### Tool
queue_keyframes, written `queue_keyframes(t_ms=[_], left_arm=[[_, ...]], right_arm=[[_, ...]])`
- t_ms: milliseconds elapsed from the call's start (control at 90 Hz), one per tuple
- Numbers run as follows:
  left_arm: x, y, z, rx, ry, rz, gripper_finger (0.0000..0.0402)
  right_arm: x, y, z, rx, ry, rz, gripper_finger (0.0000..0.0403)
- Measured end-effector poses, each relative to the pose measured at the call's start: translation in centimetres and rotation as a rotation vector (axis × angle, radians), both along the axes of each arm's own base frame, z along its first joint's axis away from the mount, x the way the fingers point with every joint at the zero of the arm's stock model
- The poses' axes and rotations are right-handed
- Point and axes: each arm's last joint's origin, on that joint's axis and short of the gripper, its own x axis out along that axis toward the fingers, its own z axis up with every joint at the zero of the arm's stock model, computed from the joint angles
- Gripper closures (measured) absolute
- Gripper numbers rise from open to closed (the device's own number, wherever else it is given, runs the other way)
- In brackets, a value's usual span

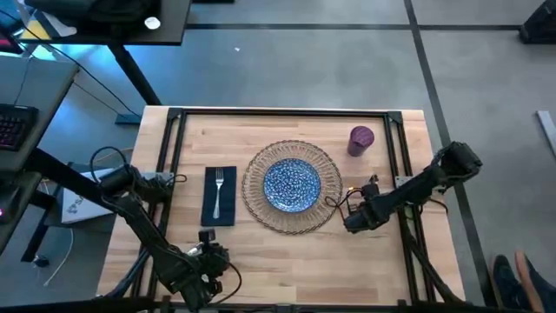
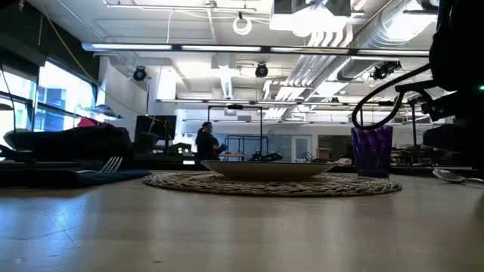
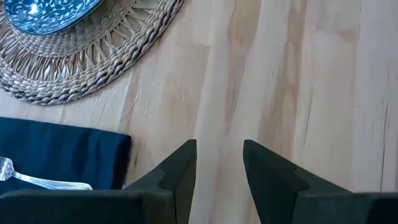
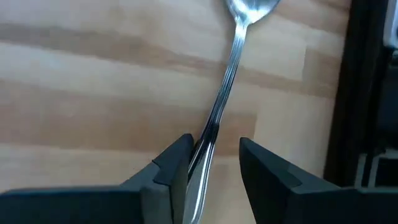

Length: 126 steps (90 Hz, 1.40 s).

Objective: Set table place
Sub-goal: Put the silver spoon to the right of the brown placemat, then put the table knife to the left of the silver spoon

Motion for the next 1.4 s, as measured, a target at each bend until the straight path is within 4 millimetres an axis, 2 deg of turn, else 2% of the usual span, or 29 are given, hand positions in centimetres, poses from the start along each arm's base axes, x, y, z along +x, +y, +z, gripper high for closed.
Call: queue_keyframes(t_ms=[367, 656, 867, 978, 1156, 1289, 1400], left_arm=[[0.0, 0.0, 0.0, -0.002, -0.002, -0.002, 0.0287], [0.0, -0.1, 0.0, 0.007, 0.014, -0.025, 0.0287], [-0.5, 0.0, -0.2, -0.047, 0.165, -0.05, 0.0287], [-1.5, -0.2, 0.4, -0.078, 0.282, -0.032, 0.0287], [-3.9, -0.8, 0.0, -0.124, 0.425, 0.002, 0.0287], [-6.2, -1.4, -0.7, -0.129, 0.467, 0.057, 0.0287], [-8.1, -1.4, -1.5, -0.101, 0.463, 0.117, 0.0287]], right_arm=[[-0.5, -0.3, 0.3, -0.053, 0.057, 0.01, 0.029], [-0.3, -0.3, 0.3, -0.078, 0.018, 0.025, 0.029], [-0.1, -0.3, 0.5, -0.106, -0.004, 0.04, 0.029], [1.2, 0.5, 2.0, -0.167, -0.098, 0.113, 0.029], [3.2, 2.6, 6.1, -0.323, -0.297, 0.226, 0.029], [4.3, 4.4, 8.5, -0.381, -0.465, 0.304, 0.029], [5.2, 5.8, 9.5, -0.404, -0.591, 0.377, 0.029]])
